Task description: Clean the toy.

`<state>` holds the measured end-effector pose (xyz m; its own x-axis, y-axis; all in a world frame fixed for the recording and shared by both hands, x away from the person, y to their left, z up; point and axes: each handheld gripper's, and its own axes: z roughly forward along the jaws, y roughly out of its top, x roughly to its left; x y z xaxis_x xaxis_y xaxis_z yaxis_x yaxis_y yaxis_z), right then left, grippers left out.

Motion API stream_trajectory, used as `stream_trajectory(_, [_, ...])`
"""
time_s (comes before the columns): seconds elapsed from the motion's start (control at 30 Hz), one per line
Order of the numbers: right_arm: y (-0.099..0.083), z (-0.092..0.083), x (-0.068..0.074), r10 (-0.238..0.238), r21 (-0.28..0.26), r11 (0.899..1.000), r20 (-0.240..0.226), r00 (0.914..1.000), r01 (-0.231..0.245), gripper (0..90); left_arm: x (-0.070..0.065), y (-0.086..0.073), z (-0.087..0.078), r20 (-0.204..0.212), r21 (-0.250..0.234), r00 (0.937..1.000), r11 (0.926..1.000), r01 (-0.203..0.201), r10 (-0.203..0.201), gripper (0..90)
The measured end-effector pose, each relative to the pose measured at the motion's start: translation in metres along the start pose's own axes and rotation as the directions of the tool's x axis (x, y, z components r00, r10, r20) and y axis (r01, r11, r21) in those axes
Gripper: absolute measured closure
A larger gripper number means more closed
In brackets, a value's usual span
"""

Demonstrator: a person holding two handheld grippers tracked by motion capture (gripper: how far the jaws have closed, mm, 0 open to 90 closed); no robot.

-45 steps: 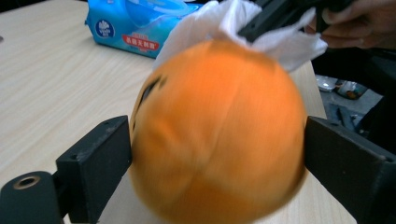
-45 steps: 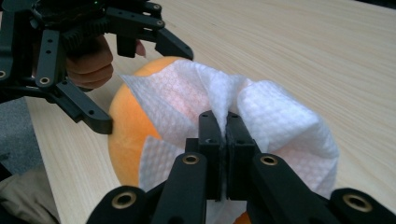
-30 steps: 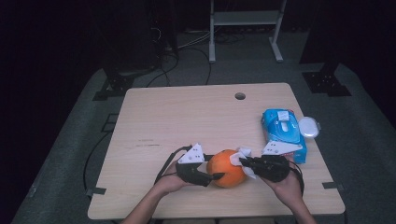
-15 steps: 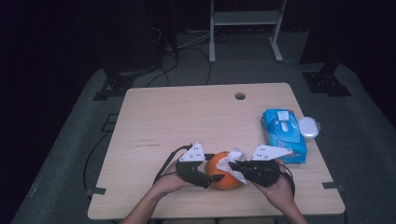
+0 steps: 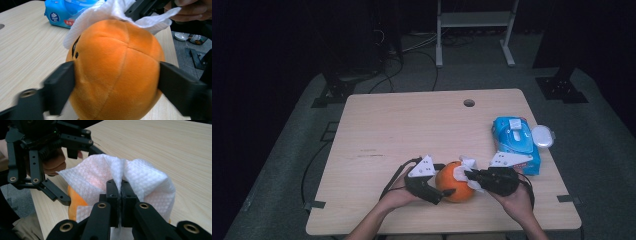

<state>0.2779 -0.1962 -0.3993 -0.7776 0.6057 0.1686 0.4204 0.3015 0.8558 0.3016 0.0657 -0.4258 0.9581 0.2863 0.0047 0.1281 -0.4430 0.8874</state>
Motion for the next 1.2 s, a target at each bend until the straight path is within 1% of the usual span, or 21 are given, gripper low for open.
stream_trajectory(0.03, [0.0,0.0,0.0,0.001,-0.001,1.0,0.001,1.0,-0.001,86.5,-0.001,0.001,-0.002,-0.008,0.008,0.9998,0.9998,-0.016,0.016,24.7])
stream_trajectory(0.1, [0.001,-0.001,0.0,0.002,-0.005,1.0,-0.007,1.0,-0.002,86.5,-0.003,0.006,-0.008,-0.003,0.033,0.9993,0.9988,-0.036,0.036,36.8])
stream_trajectory(0.17, [0.002,-0.002,0.002,-0.002,-0.011,1.0,-0.023,0.9997,0.001,86.5,-0.007,0.012,-0.015,-0.005,0.039,0.9986,0.9978,-0.053,0.053,39.9])
stream_trajectory(0.23, [0.003,-0.002,0.004,-0.009,-0.007,1.0,-0.016,0.9998,0.009,86.6,-0.007,0.016,-0.02,0.0,0.045,0.9987,0.9977,-0.05,0.05,40.0])
stream_trajectory(0.3, [0.003,0.0,0.008,-0.01,-0.014,1.0,-0.028,0.9996,0.009,86.8,-0.005,0.018,-0.025,-0.001,0.056,0.9991,0.9975,-0.043,0.044,40.0])
stream_trajectory(0.37, [0.006,0.0,0.015,-0.032,-0.014,0.999,-0.027,0.9991,0.031,86.8,-0.004,0.017,-0.025,0.002,0.065,0.9993,0.9972,-0.037,0.037,39.9])
stream_trajectory(0.4, [0.008,0.0,0.018,-0.04,-0.021,0.999,-0.036,0.9985,0.04,86.8,-0.004,0.015,-0.024,0.001,0.072,0.9994,0.9968,-0.035,0.035,39.9])
stream_trajectory(0.47, [0.011,0.001,0.022,-0.05,-0.034,0.998,-0.07,0.9964,0.047,86.7,-0.003,0.014,-0.022,0.002,0.066,0.9996,0.9974,-0.029,0.029,40.0])
stream_trajectory(0.5, [0.011,0.001,0.024,-0.064,-0.029,0.998,-0.056,0.9964,0.062,86.7,-0.003,0.013,-0.021,-0.001,0.062,0.9995,0.9976,-0.031,0.031,39.7])
stream_trajectory(0.53, [0.011,0.002,0.023,-0.07,-0.027,0.997,-0.044,0.9966,0.069,86.7,-0.003,0.012,-0.021,-0.005,0.05,0.9993,0.9981,-0.036,0.037,37.6])
stream_trajectory(0.57, [0.01,0.002,0.02,-0.061,-0.027,0.998,-0.044,0.9971,0.06,86.7,-0.003,0.011,-0.02,-0.01,0.034,0.9992,0.9987,-0.037,0.038,33.3])
stream_trajectory(0.63, [0.008,0.003,0.014,-0.05,-0.02,0.999,-0.021,0.9985,0.05,86.7,-0.001,0.009,-0.018,-0.012,-0.001,0.9996,0.9997,-0.026,0.026,24.3])
stream_trajectory(0.7, [0.004,0.002,0.004,-0.015,-0.023,1.0,-0.016,0.9998,0.014,86.7,0.001,0.006,-0.016,-0.013,0.009,0.999,0.9991,-0.042,0.043,19.7])
stream_trajectory(0.73, [0.003,0.001,0.0,0.002,-0.027,1.0,-0.008,1.0,-0.002,86.7,0.002,0.004,-0.014,-0.011,0.01,0.9991,0.9991,-0.041,0.041,19.9])
stream_trajectory(0.77, [0.002,0.0,-0.004,0.015,-0.028,0.999,-0.003,0.9999,-0.015,86.6,0.003,0.001,-0.012,-0.001,0.0,0.9997,0.9997,-0.025,0.025,22.5])
stream_trajectory(0.8, [0.001,-0.001,-0.006,0.025,-0.03,0.999,-0.007,0.9997,-0.025,86.6,0.003,-0.001,-0.01,0.003,-0.012,0.9998,0.9997,-0.022,0.022,25.9])
stream_trajectory(0.9, [0.002,-0.001,-0.005,0.018,-0.023,1.0,0.007,0.9998,-0.017,86.7,0.002,-0.001,-0.009,-0.016,-0.013,0.9997,0.9997,-0.02,0.019,34.1])
stream_trajectory(1.0, [0.006,-0.002,0.004,-0.017,-0.025,1.0,0.016,0.9997,0.017,87.1,0.001,-0.003,-0.007,-0.037,-0.016,0.9993,0.9999,-0.003,0.003,35.4])
stream_trajectory(1.1, [0.01,0.0,0.016,-0.056,-0.034,0.998,-0.025,0.9981,0.055,87.0,0.003,-0.005,-0.007,-0.041,-0.024,0.9989,0.9995,0.022,-0.023,35.4])
stream_trajectory(1.13, [0.012,0.001,0.02,-0.073,-0.026,0.997,-0.024,0.997,0.072,87.0,0.003,-0.004,-0.007,-0.042,-0.023,0.9988,0.9994,0.024,-0.025,35.4])
stream_trajectory(1.2, [0.013,0.002,0.023,-0.097,-0.014,0.995,0.012,0.9952,0.097,87.0,0.004,-0.004,-0.008,-0.032,-0.025,0.9991,0.9993,0.028,-0.029,35.4])
